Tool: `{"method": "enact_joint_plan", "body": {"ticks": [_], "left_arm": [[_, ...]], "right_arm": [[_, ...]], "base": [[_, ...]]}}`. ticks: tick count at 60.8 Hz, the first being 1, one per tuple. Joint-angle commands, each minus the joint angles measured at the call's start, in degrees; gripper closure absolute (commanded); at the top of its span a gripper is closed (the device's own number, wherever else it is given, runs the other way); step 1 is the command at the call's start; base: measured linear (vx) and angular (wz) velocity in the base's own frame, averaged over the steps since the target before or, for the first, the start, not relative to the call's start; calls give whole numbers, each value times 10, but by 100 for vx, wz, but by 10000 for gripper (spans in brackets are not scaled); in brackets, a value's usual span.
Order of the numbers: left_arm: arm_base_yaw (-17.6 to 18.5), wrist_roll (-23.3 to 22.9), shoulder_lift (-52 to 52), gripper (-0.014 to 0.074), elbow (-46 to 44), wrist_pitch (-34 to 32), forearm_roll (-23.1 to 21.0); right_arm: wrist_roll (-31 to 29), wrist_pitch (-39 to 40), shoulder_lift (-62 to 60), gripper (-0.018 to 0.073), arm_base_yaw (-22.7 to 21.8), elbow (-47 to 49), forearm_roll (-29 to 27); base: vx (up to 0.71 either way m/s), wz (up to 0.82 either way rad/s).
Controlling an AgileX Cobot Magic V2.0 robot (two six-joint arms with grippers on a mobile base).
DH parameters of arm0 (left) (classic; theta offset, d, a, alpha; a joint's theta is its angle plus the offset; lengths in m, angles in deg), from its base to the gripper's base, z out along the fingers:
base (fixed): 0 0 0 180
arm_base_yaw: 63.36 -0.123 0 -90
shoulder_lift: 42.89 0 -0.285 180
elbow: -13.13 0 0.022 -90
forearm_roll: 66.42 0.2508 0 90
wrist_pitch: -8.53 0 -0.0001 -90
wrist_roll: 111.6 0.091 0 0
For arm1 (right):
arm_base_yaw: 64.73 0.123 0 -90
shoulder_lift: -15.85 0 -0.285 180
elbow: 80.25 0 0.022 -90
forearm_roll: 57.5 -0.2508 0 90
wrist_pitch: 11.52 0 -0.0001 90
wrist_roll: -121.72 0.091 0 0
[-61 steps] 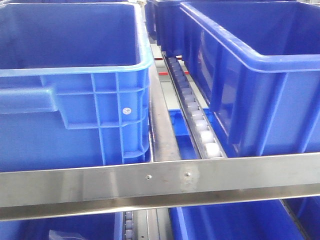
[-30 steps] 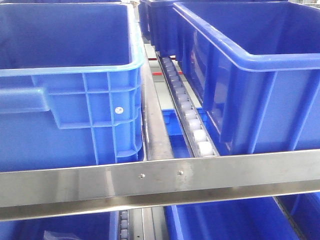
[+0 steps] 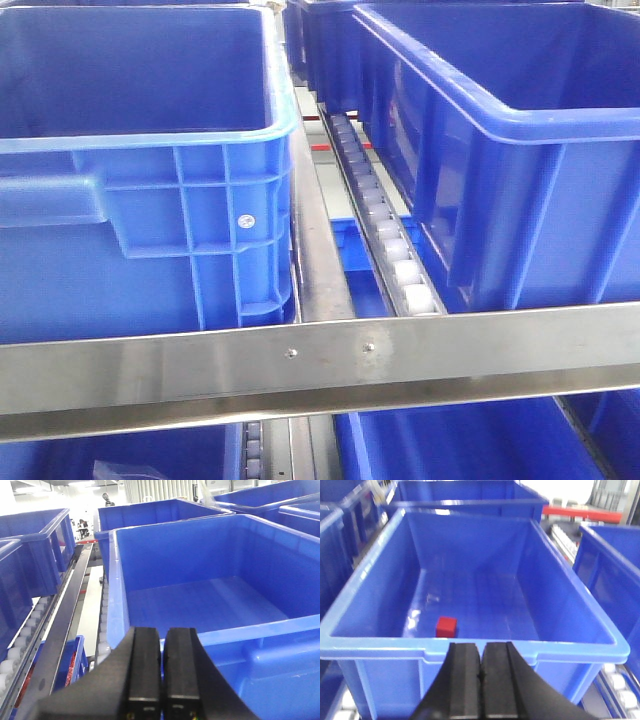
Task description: Pick red cube and place on left shelf
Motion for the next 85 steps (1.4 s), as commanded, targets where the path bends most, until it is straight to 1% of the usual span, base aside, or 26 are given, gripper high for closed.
{"method": "enact_joint_plan", "body": {"ticks": [1, 7, 17, 23, 32, 35, 45, 85], "left_arm": [[2, 1, -5, 491, 13, -48, 0], [2, 1, -5, 491, 13, -48, 0], [2, 1, -5, 491, 13, -48, 0], [2, 1, -5, 491, 13, -48, 0], [2, 1, -5, 491, 13, -48, 0], [2, 1, -5, 491, 13, -48, 0], [2, 1, -5, 491, 13, -48, 0], [2, 1, -5, 491, 13, -48, 0]], "right_arm": [[0, 36, -37, 503, -6, 1, 0], [4, 30, -92, 503, -18, -37, 0], [5, 55, -85, 503, -23, -98, -7], [5, 88, -87, 503, -23, -137, -11], [5, 150, -87, 503, -23, -184, -35], [5, 136, -87, 503, -23, -182, -41], [5, 133, -87, 503, -23, -182, -41], [4, 137, -87, 503, -23, -183, -53]], "base": [[0, 0], [0, 0], [0, 0], [1, -6], [1, -6], [-3, 17], [1, 13], [0, 0]]}}
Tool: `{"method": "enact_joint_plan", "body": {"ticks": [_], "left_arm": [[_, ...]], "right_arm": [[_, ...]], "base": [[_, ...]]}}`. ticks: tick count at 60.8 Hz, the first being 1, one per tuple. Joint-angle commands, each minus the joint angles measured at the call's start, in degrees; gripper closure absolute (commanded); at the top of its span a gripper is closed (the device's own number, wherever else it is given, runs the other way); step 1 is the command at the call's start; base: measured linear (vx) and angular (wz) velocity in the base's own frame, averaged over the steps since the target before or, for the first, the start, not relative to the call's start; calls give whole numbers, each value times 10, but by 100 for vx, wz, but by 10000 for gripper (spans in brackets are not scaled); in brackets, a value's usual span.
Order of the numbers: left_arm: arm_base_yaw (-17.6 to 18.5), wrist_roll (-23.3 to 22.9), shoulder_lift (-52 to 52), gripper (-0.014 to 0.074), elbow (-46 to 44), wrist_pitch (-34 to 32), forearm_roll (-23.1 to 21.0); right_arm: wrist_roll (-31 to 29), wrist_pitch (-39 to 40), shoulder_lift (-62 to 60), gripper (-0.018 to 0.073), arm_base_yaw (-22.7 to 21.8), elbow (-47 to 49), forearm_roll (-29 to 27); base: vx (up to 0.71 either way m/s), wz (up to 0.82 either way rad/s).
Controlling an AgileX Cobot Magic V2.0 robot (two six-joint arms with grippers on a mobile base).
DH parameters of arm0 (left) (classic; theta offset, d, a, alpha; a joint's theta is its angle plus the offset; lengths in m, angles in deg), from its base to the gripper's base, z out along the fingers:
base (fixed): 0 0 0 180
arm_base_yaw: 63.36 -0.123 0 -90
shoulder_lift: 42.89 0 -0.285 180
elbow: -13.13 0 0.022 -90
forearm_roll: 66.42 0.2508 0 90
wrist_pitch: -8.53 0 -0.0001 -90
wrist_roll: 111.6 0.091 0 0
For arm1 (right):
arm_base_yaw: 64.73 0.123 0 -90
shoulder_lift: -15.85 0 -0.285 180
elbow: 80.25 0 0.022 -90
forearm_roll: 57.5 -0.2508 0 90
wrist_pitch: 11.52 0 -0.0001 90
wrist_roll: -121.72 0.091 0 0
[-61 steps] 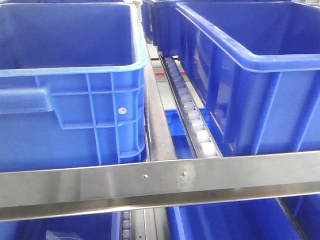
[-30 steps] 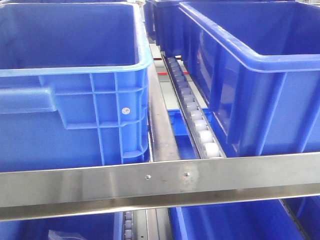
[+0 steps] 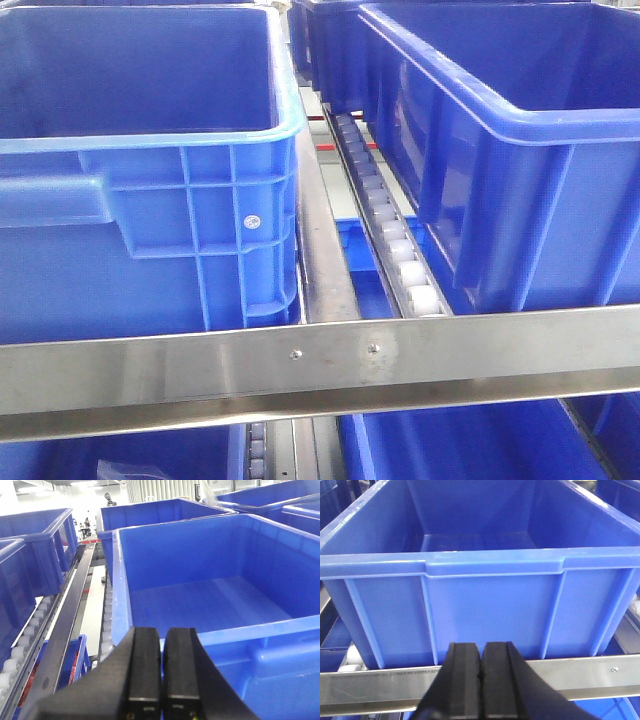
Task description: Pick red cube and place on left shelf
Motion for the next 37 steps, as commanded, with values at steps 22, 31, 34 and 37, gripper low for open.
{"method": "enact_joint_plan", "body": {"ticks": [22, 31, 34, 37], "left_arm": [[2, 1, -5, 491, 13, -48, -1], [2, 1, -5, 491, 13, -48, -1], [2, 1, -5, 491, 13, -48, -1], [2, 1, -5, 491, 13, -48, -1]], "right_arm": [[-2, 46, -9, 503, -3, 13, -2], [-2, 46, -9, 503, -3, 13, -2], [-2, 46, -9, 503, -3, 13, -2], [-2, 46, -9, 503, -3, 13, -2]], "base": [[0, 0], [0, 0], [0, 0], [0, 0]]}}
